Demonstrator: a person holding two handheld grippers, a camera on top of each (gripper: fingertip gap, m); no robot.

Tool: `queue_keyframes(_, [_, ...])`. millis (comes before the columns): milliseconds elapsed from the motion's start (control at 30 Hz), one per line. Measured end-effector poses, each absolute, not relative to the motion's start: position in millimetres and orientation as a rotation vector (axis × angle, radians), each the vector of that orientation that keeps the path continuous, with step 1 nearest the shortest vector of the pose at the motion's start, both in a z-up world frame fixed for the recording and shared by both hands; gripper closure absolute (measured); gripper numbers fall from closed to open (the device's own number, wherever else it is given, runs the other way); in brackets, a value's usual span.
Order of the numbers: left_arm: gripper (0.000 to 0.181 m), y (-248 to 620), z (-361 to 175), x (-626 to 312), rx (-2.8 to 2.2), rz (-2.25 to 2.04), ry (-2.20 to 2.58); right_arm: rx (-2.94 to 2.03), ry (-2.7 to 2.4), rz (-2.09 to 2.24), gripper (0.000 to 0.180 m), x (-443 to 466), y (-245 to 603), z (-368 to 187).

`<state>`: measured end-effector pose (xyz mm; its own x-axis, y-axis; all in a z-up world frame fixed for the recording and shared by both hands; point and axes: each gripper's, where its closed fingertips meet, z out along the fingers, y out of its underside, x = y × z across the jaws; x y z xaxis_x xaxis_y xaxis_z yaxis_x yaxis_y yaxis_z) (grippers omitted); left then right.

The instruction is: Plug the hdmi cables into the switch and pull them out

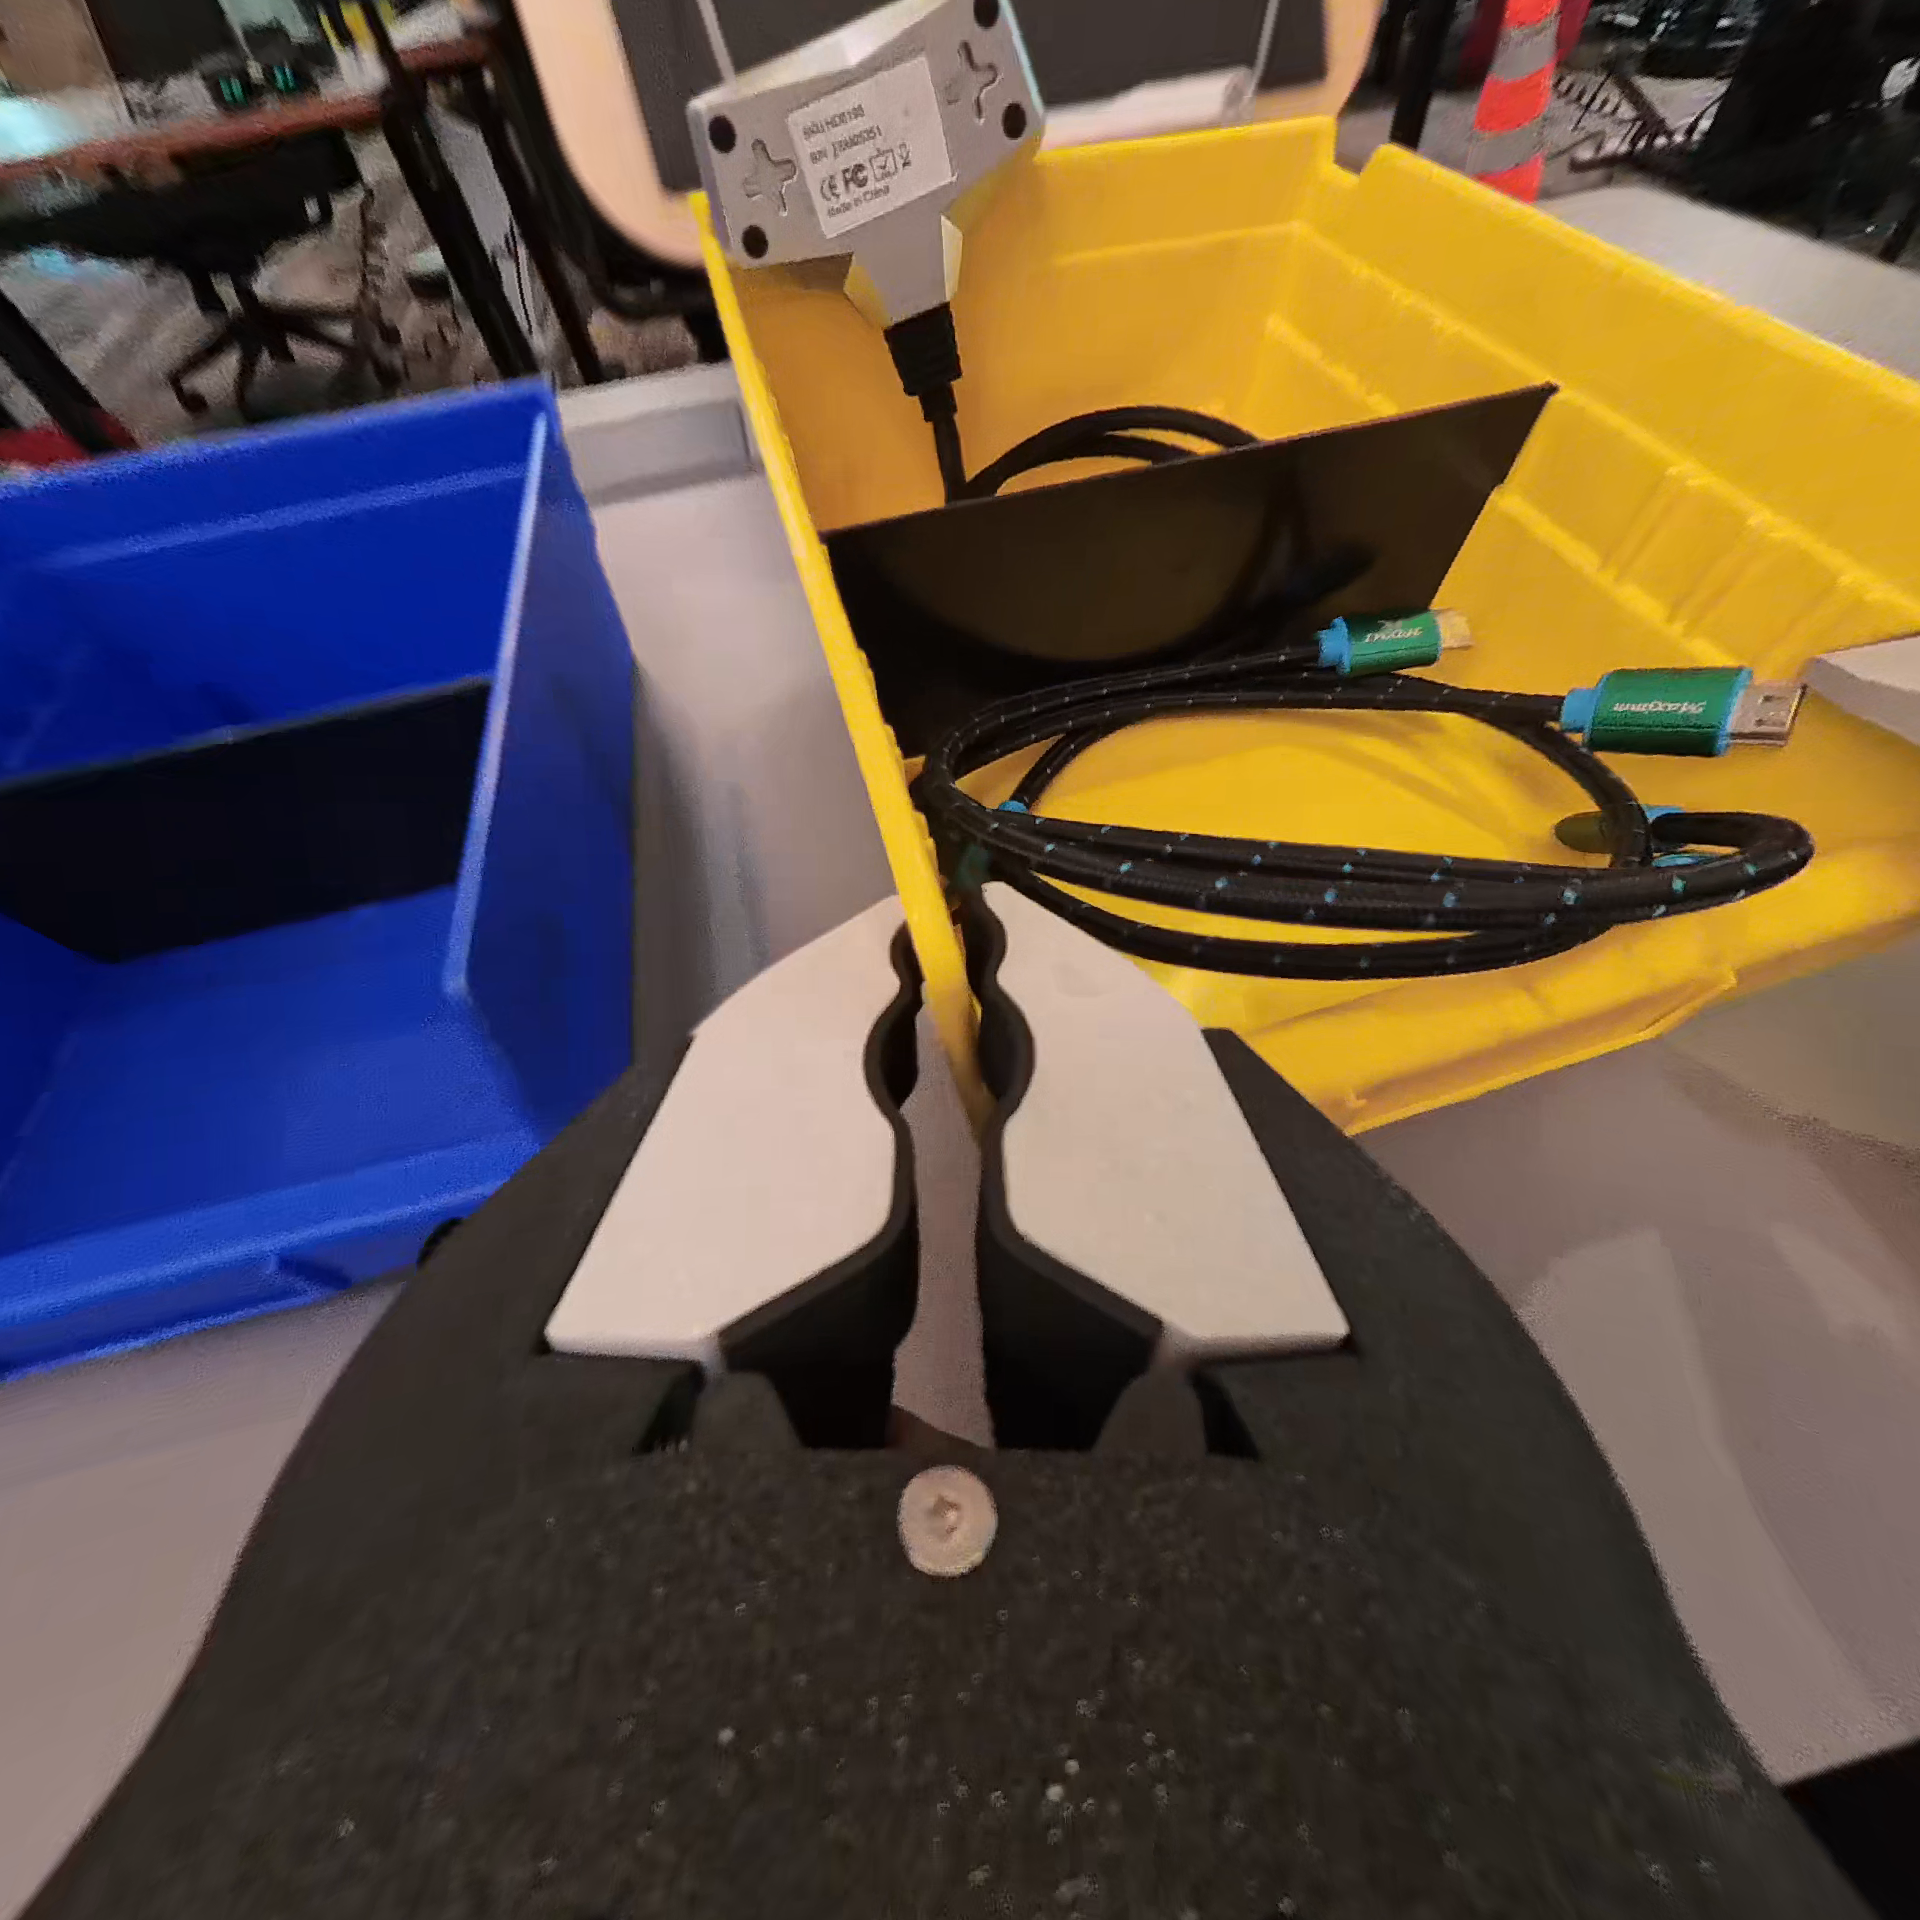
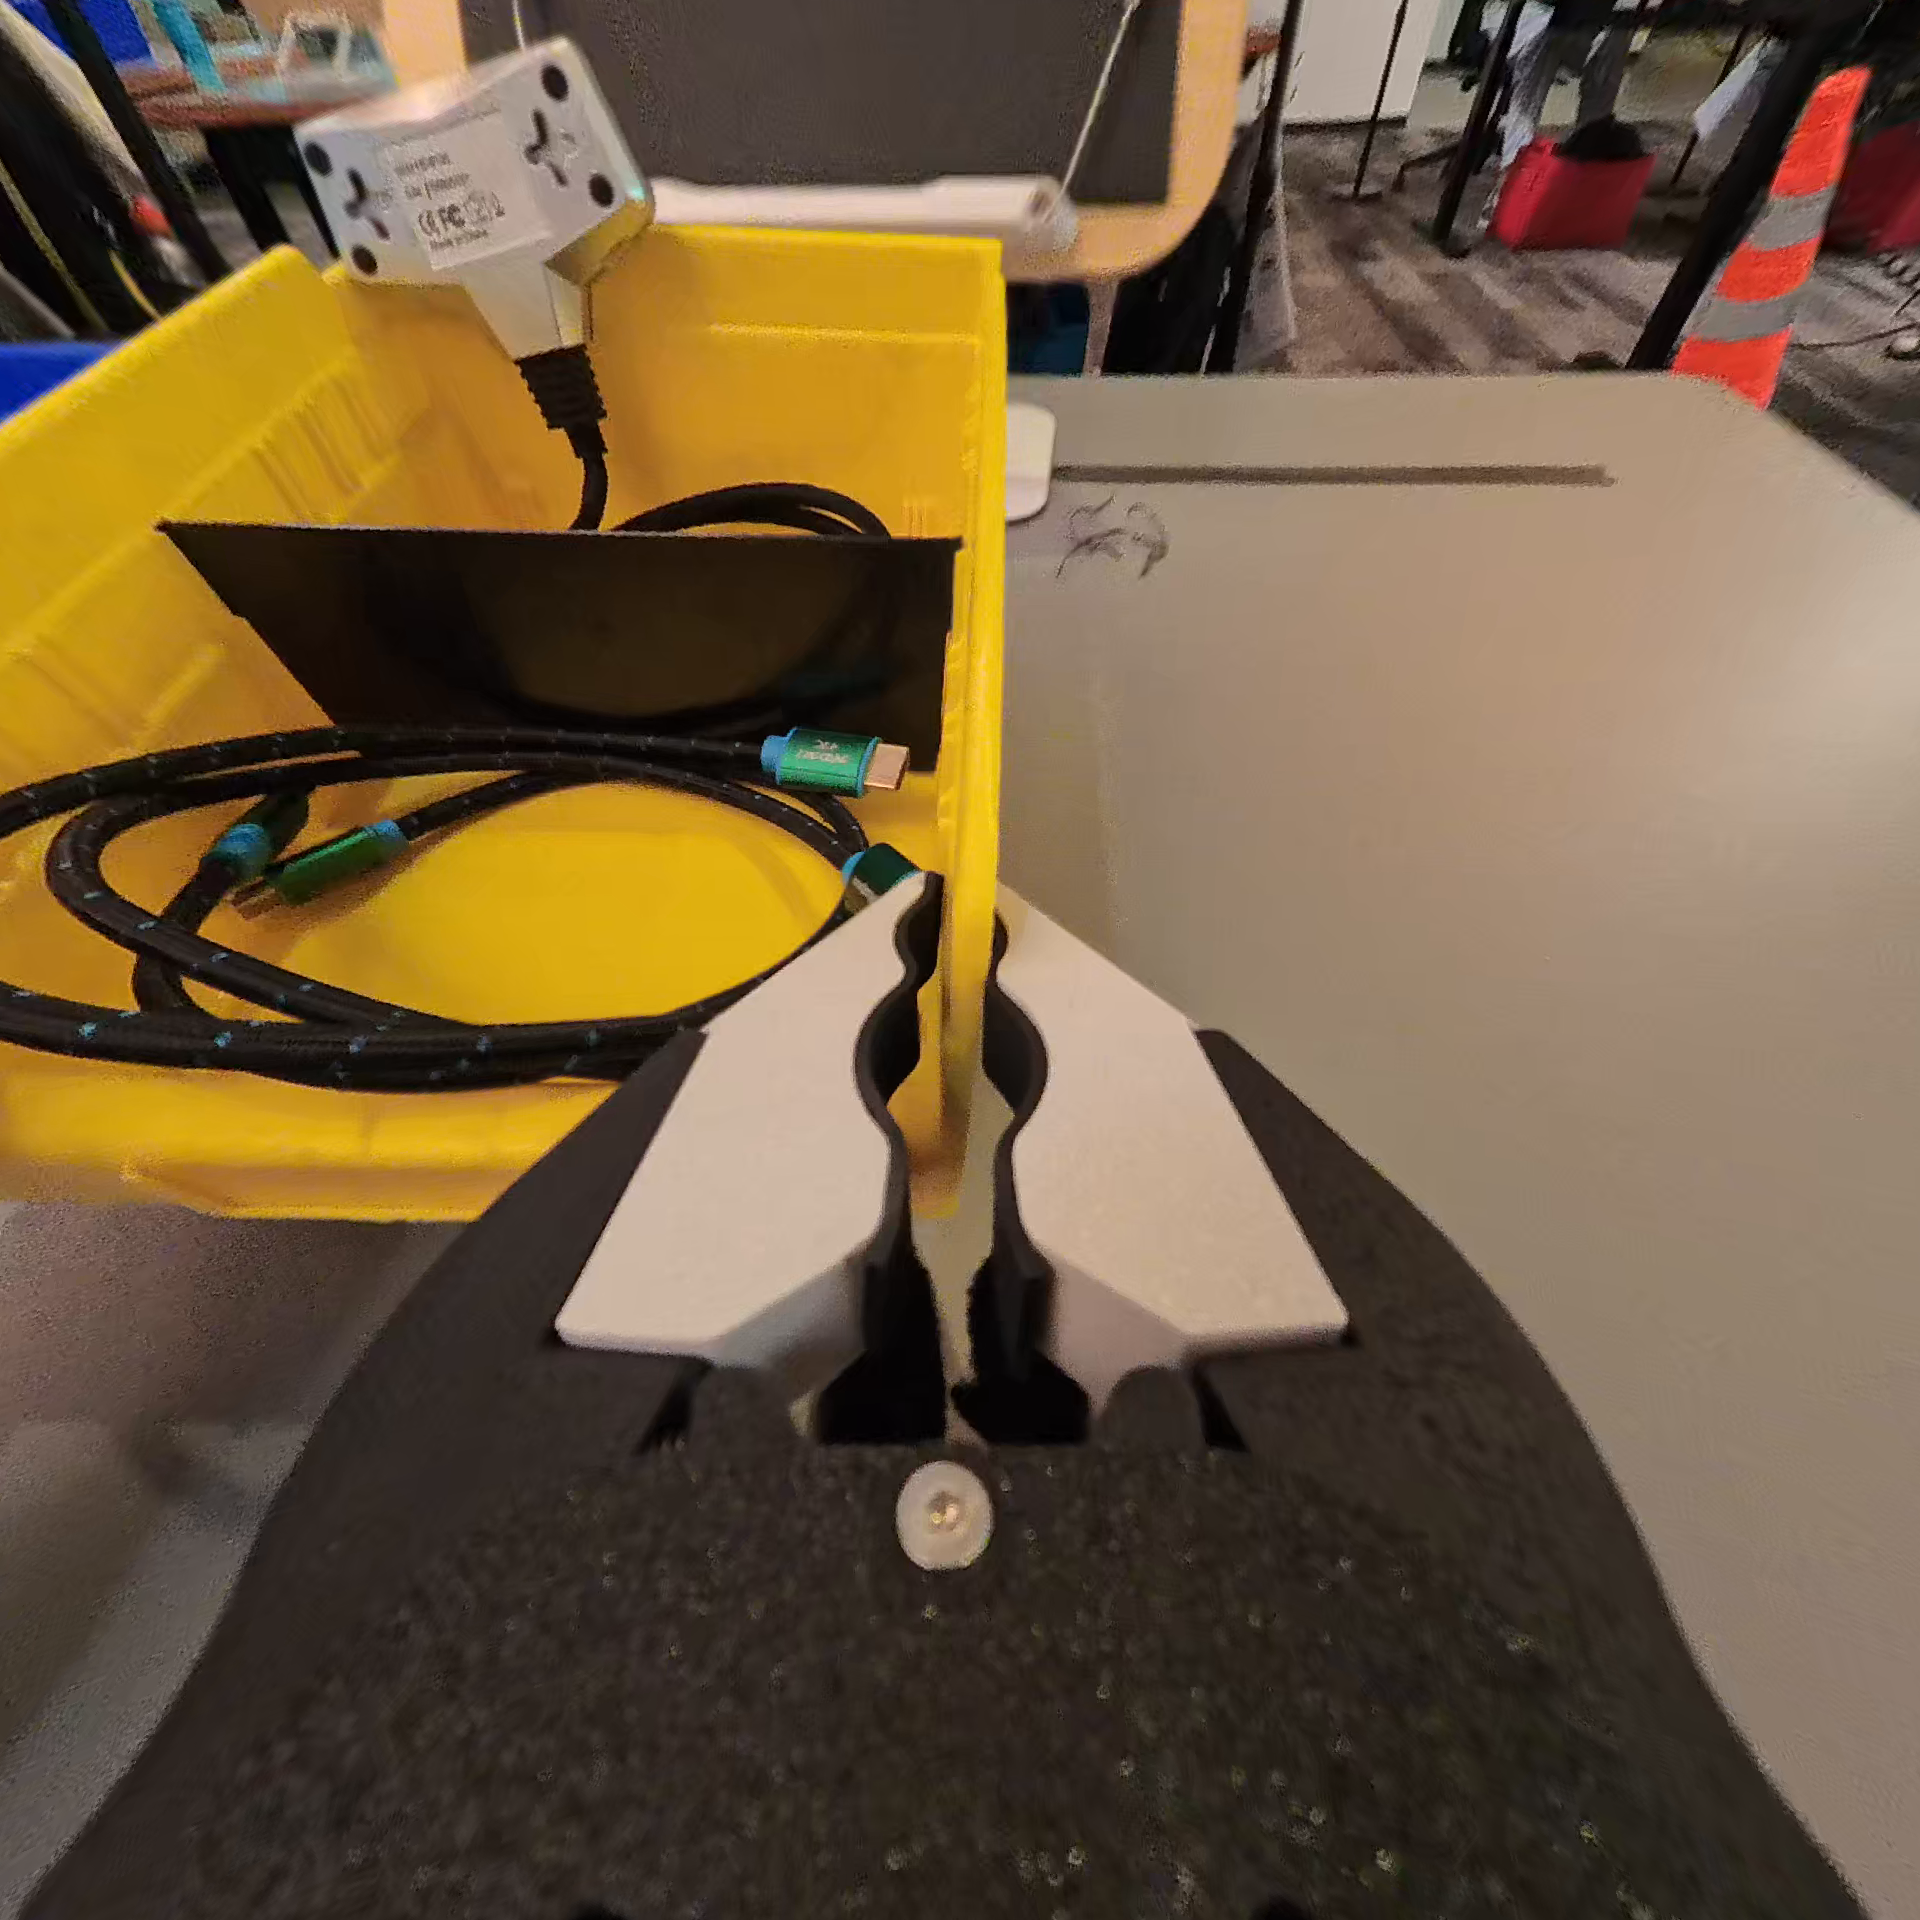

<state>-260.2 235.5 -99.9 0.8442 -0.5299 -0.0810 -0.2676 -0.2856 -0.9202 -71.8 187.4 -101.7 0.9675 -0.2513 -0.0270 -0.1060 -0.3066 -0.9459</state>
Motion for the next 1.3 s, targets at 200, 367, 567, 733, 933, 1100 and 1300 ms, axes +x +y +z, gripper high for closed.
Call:
queue_keyframes(200, [0.169,243,-129,-255,-1.896,-0.351,0.693,-1.919,0.163,-0.114,0.156,-79,202,-126])
queue_keyframes(367, [0.129,234,-115,-272,-1.839,-0.459,0.661,-1.862,0.006,0.051,0.134,-89,190,-111])
queue_keyframes(567, [0.098,238,-81,-372,-1.77,-0.295,0.506,-1.764,-0.068,0.065,0.13,-97,163,-87])
queue_keyframes(733, [0.126,268,-73,-499,-1.753,-0.282,0.239,-1.712,-0.182,0.097,0.131,-136,154,-79])
queue_keyframes(933, [0.123,319,-105,-544,-1.881,-0.404,0.172,-1.745,-0.313,0.218,0.133,-199,145,-93])
queue_keyframes(1100, [0.146,358,-123,-529,-1.936,-0.356,0.336,-1.776,-0.401,0.365,0.135,-246,126,-107])
queue_keyframes(1300, [0.177,341,-135,-518,-2.013,-0.303,0.347,-1.823,-0.423,0.441,0.134,-286,125,-121])
